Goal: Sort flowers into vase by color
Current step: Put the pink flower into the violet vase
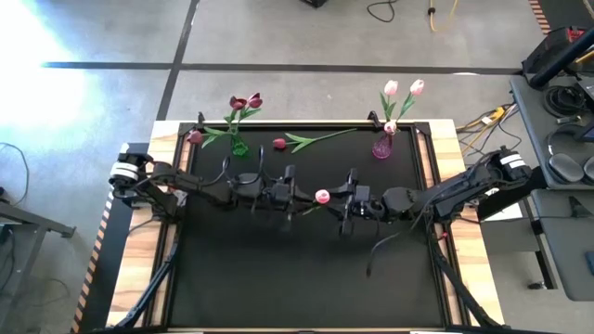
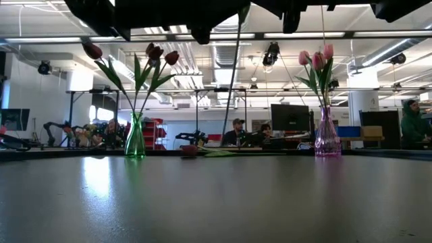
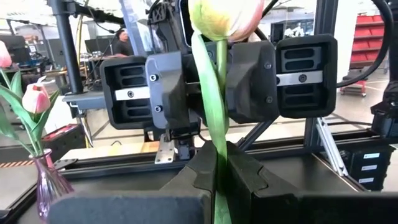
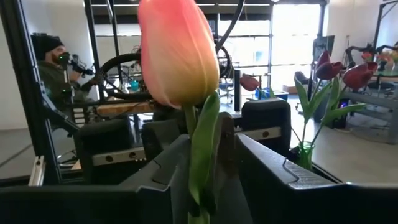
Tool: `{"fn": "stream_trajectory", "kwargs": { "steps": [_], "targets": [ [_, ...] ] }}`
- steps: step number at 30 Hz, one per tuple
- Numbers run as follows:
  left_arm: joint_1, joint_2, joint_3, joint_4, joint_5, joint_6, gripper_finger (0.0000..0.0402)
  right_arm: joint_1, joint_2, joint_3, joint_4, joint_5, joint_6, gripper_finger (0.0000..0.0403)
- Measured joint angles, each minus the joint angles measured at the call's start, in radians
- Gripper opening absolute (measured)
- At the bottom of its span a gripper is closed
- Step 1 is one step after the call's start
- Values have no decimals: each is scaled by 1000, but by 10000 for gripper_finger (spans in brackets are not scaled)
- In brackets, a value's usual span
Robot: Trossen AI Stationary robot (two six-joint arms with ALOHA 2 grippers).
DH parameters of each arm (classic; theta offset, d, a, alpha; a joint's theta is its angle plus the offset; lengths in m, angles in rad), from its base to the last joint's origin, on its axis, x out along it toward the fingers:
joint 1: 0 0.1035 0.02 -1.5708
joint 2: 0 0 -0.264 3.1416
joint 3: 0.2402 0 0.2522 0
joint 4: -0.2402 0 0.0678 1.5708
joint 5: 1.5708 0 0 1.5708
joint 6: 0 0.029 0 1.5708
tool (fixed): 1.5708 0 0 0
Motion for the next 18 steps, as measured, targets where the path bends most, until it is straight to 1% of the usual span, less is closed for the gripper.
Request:
{"fn": "stream_trajectory", "kwargs": {
  "steps": [4, 8, 11, 15, 18],
  "targets": [
    [15, 0, 0, 0, 3, -11, 0, 0, 0, 0, -8, 2, -2, 92],
    [28, 0, 0, -3, 6, -26, 4, -2, 0, 0, -8, 2, -3, 47],
    [38, 0, 0, -6, 27, -32, 6, -3, 0, 0, -11, 2, -11, 17],
    [47, 0, 0, -11, 34, -67, 6, -5, 0, 0, -15, 4, -19, 14],
    [55, 0, 0, -25, 34, -71, 15, -8, -7, 0, -26, 9, -30, 14]
  ]
}}
